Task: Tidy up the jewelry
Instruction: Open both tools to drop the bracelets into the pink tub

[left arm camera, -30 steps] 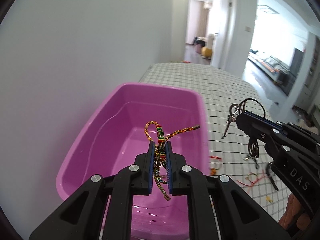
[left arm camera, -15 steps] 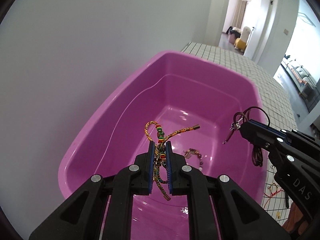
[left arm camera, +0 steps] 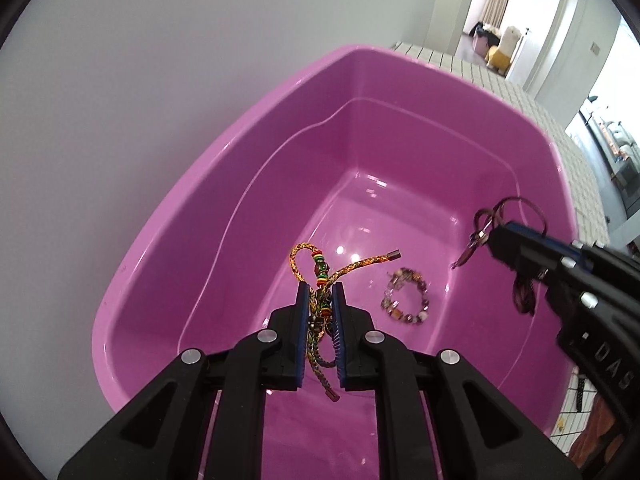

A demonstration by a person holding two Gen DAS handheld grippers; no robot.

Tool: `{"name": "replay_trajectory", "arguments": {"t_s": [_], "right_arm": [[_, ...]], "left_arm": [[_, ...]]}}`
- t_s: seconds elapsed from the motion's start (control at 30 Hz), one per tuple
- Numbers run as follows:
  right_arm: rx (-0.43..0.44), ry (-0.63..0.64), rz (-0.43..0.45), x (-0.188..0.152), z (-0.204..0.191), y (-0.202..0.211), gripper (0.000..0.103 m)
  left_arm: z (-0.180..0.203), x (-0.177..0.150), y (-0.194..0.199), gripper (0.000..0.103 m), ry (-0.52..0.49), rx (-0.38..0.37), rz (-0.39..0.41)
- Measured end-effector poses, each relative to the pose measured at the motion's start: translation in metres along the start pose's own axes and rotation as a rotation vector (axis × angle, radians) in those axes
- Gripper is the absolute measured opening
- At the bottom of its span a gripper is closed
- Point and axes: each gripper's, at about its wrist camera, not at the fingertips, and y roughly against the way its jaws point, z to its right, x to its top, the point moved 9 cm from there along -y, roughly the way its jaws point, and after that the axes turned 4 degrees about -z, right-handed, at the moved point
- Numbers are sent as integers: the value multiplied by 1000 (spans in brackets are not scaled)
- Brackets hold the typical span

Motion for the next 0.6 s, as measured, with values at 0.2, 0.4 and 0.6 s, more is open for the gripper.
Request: {"name": "replay_trajectory", "arguments": {"t_s": [0.2,0.4,0.6], "right_arm": [[-7,-9,18,1,4,7,42],[-24,-23,31,-1,9,18,49],[-22,-27,38,-2,7,22,51]], "left_arm": [[-10,-2,2,48,12,26,1],[-23,-3,20,91,47,73,42],[-24,-2,20,91,45,63,28]]}}
